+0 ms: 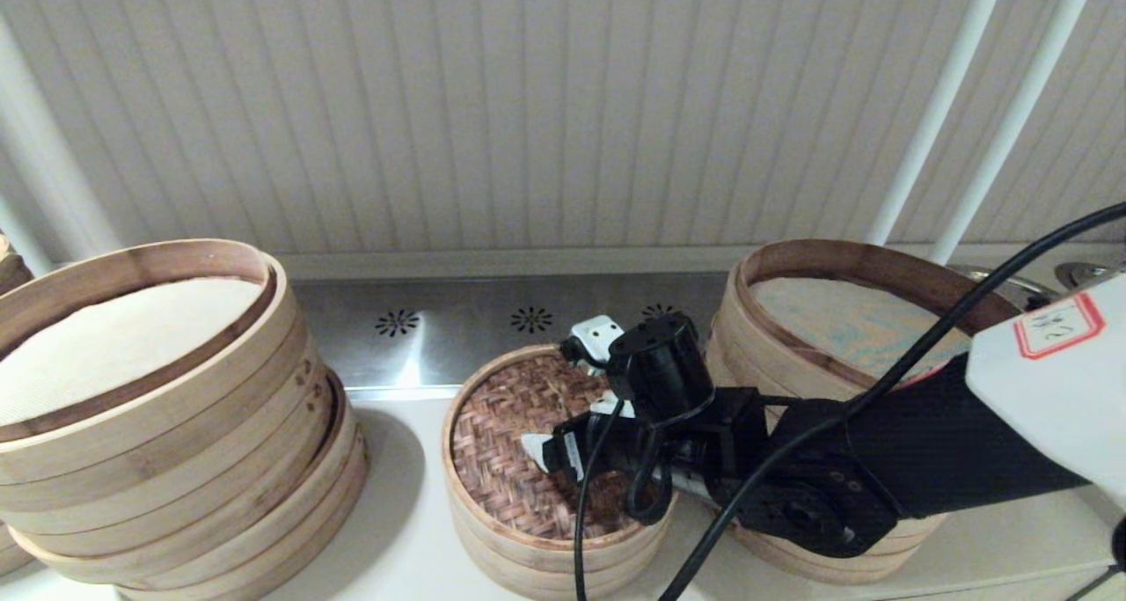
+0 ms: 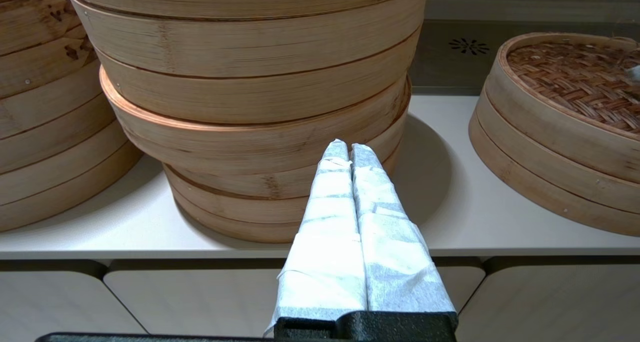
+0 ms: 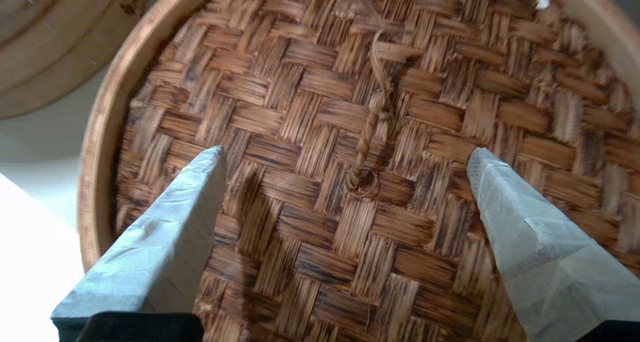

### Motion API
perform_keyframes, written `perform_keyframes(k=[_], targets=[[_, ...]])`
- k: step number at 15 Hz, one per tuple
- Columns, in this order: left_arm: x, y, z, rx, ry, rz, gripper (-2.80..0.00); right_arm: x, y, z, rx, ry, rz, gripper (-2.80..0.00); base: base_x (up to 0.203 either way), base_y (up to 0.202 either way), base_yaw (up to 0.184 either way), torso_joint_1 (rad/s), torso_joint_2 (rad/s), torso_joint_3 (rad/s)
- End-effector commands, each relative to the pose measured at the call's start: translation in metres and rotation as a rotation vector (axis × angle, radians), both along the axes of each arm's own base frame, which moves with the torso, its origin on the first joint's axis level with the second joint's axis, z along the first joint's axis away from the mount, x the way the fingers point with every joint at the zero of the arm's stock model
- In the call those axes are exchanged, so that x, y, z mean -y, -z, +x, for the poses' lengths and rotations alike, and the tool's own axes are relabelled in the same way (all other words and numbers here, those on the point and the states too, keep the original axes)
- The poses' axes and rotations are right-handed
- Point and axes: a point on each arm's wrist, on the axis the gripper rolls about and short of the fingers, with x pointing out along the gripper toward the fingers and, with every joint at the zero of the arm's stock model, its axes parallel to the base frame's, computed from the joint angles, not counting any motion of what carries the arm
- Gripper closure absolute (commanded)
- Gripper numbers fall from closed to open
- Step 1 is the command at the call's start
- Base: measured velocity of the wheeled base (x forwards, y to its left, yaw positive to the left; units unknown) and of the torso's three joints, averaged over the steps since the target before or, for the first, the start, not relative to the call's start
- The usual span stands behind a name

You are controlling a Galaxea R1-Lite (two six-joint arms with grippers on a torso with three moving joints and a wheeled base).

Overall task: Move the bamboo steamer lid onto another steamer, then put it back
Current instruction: Pick up the steamer

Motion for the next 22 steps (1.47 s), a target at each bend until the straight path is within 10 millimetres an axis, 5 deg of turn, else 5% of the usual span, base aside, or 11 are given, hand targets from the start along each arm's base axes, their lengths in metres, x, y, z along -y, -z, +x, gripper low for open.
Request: perform_keyframes(k=[1,22], targets=[[0.000,0.000,0.000,0.001,0.000,-0.001,0.00,-0.001,0.004,0.001,-0.001,0.005,-0.005,-2.80,0.000,0.000,0.000,0.000,0.00,0.000],[0.000,0.000,0.000,0.001,0.000,-0.001,0.00,-0.017,0.007,0.018,0.085,0.067,0.055,-2.80,0.000,0.000,0.000,0.000,0.00,0.000]])
